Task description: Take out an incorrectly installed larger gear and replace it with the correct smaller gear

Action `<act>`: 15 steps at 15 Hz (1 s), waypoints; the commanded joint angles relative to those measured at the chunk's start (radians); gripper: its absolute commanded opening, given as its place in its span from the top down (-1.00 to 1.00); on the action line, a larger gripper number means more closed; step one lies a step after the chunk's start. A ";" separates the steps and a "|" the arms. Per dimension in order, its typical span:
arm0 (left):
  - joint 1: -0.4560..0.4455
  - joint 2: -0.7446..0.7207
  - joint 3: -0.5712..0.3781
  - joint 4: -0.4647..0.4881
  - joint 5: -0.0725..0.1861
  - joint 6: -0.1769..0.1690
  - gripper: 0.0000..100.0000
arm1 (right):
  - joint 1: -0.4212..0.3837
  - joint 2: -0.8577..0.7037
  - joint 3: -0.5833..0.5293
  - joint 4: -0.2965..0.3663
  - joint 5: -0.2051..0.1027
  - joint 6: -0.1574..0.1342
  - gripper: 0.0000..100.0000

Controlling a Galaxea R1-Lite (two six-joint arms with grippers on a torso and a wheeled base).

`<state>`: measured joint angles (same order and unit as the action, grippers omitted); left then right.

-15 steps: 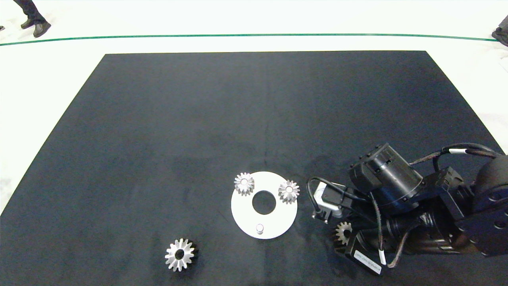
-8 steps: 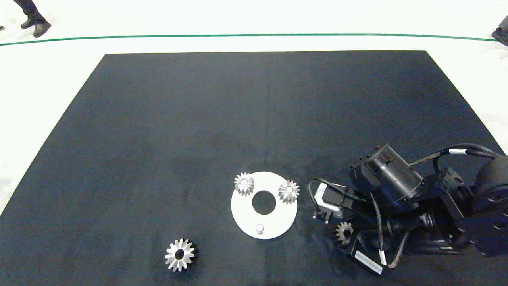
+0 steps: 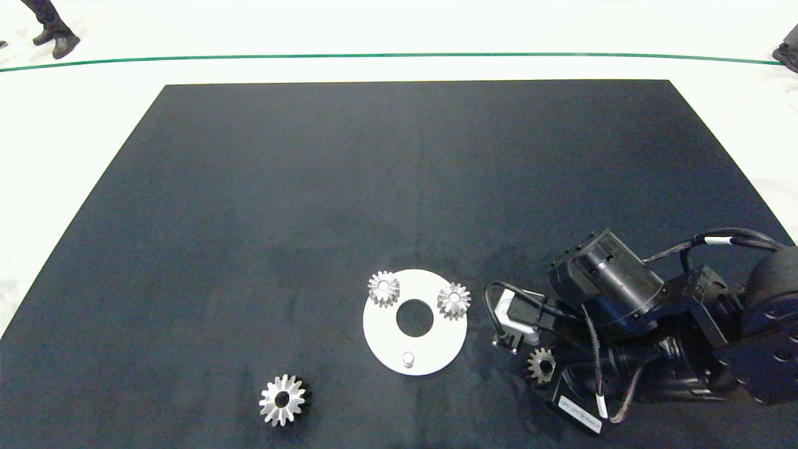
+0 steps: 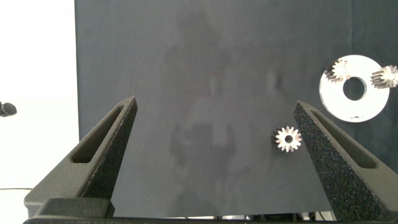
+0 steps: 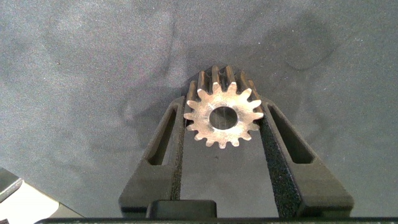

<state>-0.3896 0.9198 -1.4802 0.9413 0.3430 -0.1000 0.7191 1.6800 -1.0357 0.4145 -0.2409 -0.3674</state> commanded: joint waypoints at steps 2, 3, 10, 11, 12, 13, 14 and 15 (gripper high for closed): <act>0.000 -0.006 -0.003 0.005 0.002 -0.001 -1.00 | 0.022 -0.046 0.006 0.001 0.000 -0.001 0.47; 0.000 -0.007 -0.003 0.005 0.002 -0.001 -1.00 | 0.039 -0.068 0.003 0.001 0.000 -0.001 0.50; 0.000 -0.006 -0.002 0.005 0.002 -0.001 -1.00 | 0.117 -0.033 -0.256 0.149 -0.006 0.001 0.50; 0.000 -0.006 -0.003 0.005 0.002 -0.001 -1.00 | 0.132 -0.011 -0.317 0.188 -0.006 0.001 0.50; 0.001 -0.006 -0.003 0.005 0.002 -0.001 -1.00 | 0.151 0.027 -0.411 0.254 -0.006 0.001 0.50; 0.001 -0.006 -0.002 0.005 0.002 -0.001 -1.00 | 0.172 0.056 -0.481 0.310 -0.006 0.001 0.50; 0.001 -0.006 0.000 0.005 0.002 -0.001 -1.00 | 0.191 0.090 -0.550 0.363 -0.006 0.001 0.50; 0.000 -0.004 0.003 0.005 0.002 -0.001 -1.00 | 0.209 0.116 -0.606 0.409 -0.006 0.002 0.50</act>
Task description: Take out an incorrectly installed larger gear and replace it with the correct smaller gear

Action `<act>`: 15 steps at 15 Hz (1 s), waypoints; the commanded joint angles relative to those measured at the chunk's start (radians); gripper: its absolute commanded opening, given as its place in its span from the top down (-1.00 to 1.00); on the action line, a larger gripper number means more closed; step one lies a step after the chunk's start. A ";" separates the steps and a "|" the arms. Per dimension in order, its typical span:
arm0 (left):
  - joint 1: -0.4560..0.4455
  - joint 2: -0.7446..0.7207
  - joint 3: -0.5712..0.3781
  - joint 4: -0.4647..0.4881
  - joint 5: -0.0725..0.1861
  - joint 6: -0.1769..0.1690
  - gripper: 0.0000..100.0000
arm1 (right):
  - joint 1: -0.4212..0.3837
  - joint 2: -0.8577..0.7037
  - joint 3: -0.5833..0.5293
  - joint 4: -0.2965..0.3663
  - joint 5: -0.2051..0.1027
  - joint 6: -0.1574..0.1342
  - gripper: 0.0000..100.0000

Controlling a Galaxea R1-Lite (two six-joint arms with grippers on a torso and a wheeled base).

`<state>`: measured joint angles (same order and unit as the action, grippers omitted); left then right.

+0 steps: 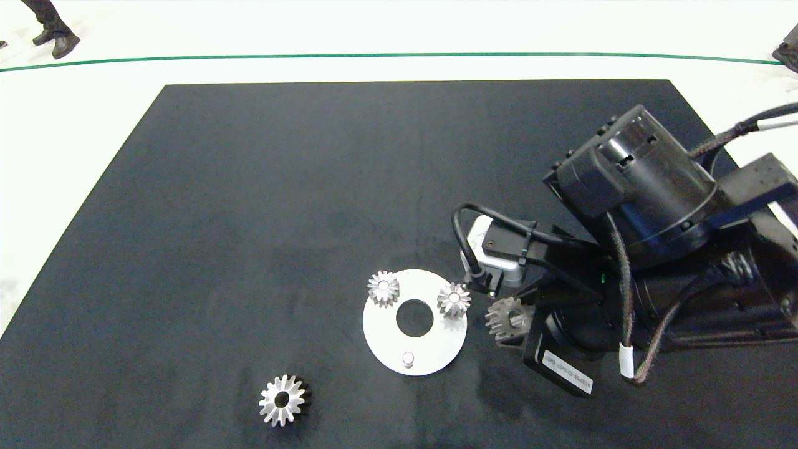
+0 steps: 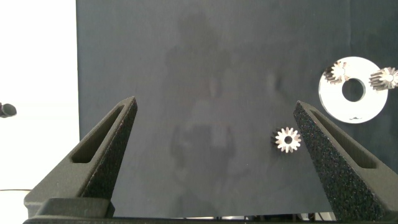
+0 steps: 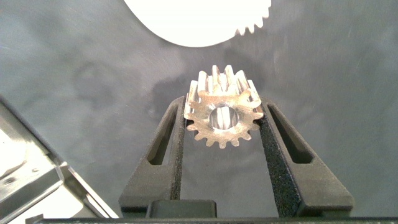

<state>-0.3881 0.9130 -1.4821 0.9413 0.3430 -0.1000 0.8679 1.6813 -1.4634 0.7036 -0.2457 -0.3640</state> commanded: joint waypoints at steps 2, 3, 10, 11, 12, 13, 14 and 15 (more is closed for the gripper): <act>-0.002 0.003 0.008 0.005 0.002 -0.001 -1.00 | 0.089 0.167 -0.262 0.185 -0.001 -0.001 0.50; -0.002 0.003 0.010 0.005 0.002 -0.001 -1.00 | 0.102 0.189 -0.288 0.200 -0.001 -0.001 0.50; -0.002 0.001 0.006 0.005 0.002 -0.001 -1.00 | 0.145 0.304 -0.370 0.201 -0.001 0.000 0.50; -0.002 0.001 0.006 0.005 0.002 -0.001 -1.00 | 0.154 0.321 -0.382 0.201 -0.001 0.005 0.50; -0.002 0.001 0.005 0.005 0.002 -0.001 -1.00 | 0.158 0.337 -0.393 0.201 -0.001 0.020 0.50; -0.002 0.001 0.005 0.005 0.002 -0.001 -1.00 | 0.164 0.351 -0.399 0.201 -0.001 0.023 0.50; -0.002 0.000 0.003 0.005 0.002 -0.001 -1.00 | 0.164 0.360 -0.403 0.201 -0.001 0.023 0.50; 0.000 0.001 0.002 0.005 0.002 -0.001 -1.00 | 0.164 0.368 -0.405 0.201 -0.001 0.023 0.50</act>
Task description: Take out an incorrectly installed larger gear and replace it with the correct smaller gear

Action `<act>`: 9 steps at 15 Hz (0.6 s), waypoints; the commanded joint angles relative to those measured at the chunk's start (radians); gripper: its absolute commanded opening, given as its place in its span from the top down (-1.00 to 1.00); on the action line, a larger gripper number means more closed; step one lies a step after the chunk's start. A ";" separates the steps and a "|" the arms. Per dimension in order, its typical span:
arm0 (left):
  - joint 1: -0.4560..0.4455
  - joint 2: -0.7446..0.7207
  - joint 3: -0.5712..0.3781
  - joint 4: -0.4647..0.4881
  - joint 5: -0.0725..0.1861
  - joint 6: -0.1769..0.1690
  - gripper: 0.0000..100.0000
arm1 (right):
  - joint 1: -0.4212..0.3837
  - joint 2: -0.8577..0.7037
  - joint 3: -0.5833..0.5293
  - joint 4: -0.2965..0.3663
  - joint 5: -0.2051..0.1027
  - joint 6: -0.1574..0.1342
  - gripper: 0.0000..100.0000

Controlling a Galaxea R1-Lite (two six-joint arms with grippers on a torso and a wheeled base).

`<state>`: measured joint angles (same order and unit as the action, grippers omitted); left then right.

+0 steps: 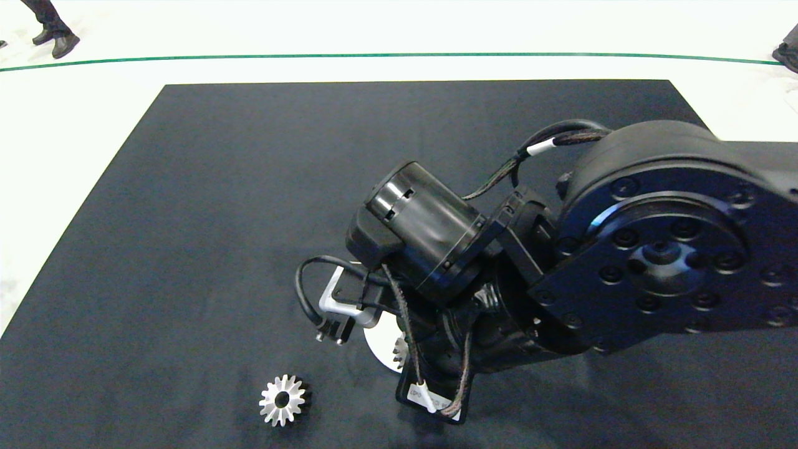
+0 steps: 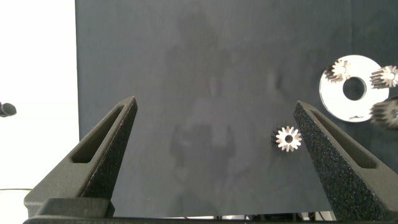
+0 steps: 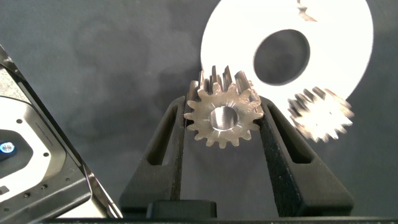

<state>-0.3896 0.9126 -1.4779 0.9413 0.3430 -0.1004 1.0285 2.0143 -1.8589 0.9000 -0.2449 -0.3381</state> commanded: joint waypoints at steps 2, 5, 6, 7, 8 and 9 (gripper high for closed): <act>0.000 0.000 -0.002 0.005 0.002 -0.001 -1.00 | 0.002 0.038 -0.009 0.007 -0.002 -0.002 0.50; 0.000 -0.003 -0.005 0.005 0.002 -0.001 -1.00 | -0.002 0.038 -0.008 0.007 -0.007 -0.002 0.50; 0.000 -0.003 -0.005 0.005 0.002 -0.001 -1.00 | -0.004 0.041 -0.008 0.008 -0.045 -0.002 0.50; 0.000 -0.003 -0.004 0.005 0.002 -0.001 -1.00 | -0.004 0.050 -0.008 0.008 -0.059 -0.002 0.50; 0.000 -0.003 -0.004 0.005 0.002 -0.001 -1.00 | -0.004 0.052 -0.008 0.008 -0.059 -0.002 0.50; 0.000 -0.003 -0.005 0.005 0.002 -0.001 -1.00 | -0.004 0.052 -0.008 0.008 -0.059 -0.002 0.50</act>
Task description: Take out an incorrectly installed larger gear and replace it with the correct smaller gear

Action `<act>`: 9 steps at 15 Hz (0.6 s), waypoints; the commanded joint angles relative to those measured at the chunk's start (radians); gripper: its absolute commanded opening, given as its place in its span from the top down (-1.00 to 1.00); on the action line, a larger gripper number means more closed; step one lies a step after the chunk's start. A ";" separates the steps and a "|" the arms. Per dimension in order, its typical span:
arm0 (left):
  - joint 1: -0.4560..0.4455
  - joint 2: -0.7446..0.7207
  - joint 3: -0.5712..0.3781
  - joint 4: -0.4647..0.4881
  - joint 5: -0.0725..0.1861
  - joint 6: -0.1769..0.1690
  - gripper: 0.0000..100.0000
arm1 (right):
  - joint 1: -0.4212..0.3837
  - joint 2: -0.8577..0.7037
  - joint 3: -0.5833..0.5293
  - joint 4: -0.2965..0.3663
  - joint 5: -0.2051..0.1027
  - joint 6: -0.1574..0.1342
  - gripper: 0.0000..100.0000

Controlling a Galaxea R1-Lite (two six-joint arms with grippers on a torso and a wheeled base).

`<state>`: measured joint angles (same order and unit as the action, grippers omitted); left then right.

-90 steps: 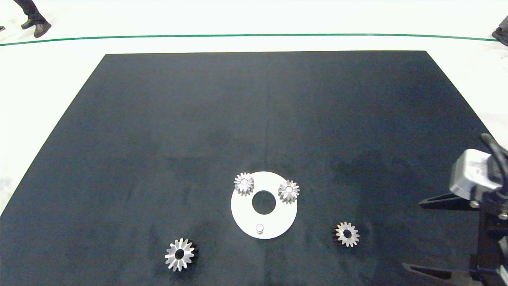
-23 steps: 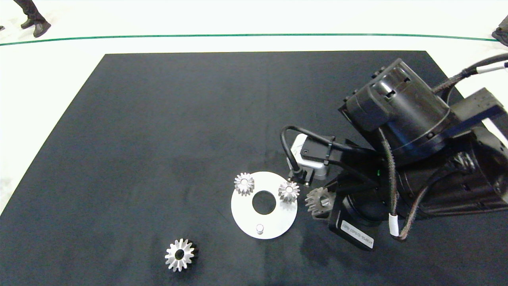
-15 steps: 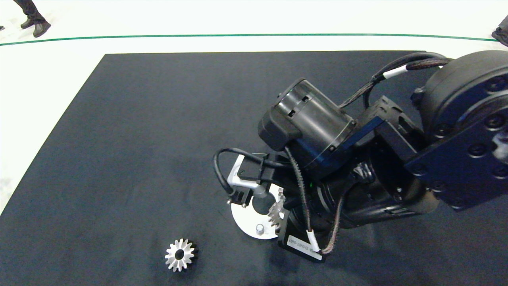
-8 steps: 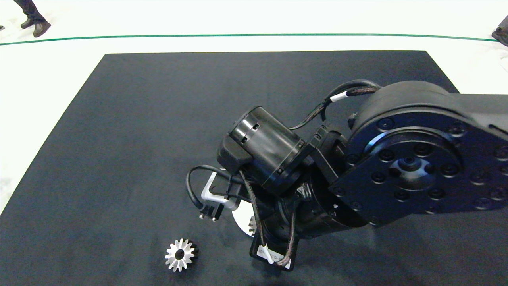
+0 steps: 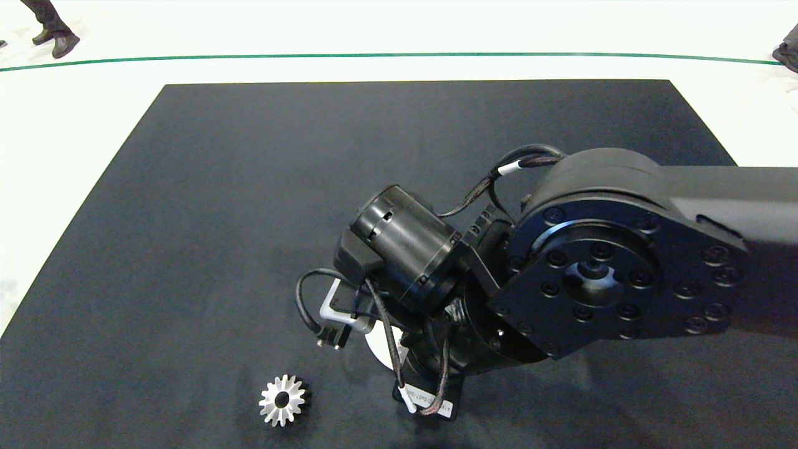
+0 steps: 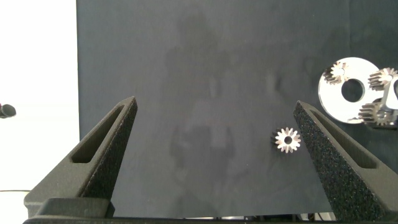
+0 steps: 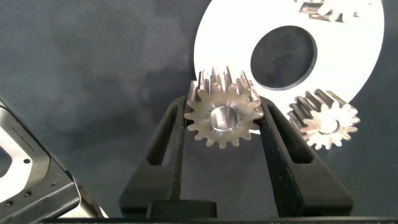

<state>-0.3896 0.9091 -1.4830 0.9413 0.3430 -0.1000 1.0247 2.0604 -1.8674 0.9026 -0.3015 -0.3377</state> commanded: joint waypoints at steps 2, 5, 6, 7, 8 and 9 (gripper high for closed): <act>0.000 0.001 0.000 0.005 0.002 0.000 -1.00 | 0.000 0.007 0.001 0.004 -0.002 -0.001 0.50; 0.000 0.001 0.000 0.005 0.002 -0.001 -1.00 | 0.000 0.018 -0.001 0.004 -0.002 -0.001 0.50; 0.000 0.001 0.000 0.005 0.002 -0.001 -1.00 | 0.000 0.021 -0.001 0.004 -0.002 -0.001 0.50; 0.000 0.001 0.000 0.005 0.002 0.000 -1.00 | 0.000 0.021 -0.001 0.004 -0.002 0.000 0.50; 0.000 0.001 0.001 0.005 0.002 0.000 -1.00 | 0.000 0.026 -0.001 0.004 -0.002 0.000 0.50; 0.000 0.001 0.003 0.005 0.002 0.000 -1.00 | 0.000 0.026 -0.002 0.004 -0.002 0.003 0.50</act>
<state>-0.3896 0.9087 -1.4821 0.9413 0.3426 -0.0989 1.0243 2.0834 -1.8679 0.9011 -0.3021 -0.3334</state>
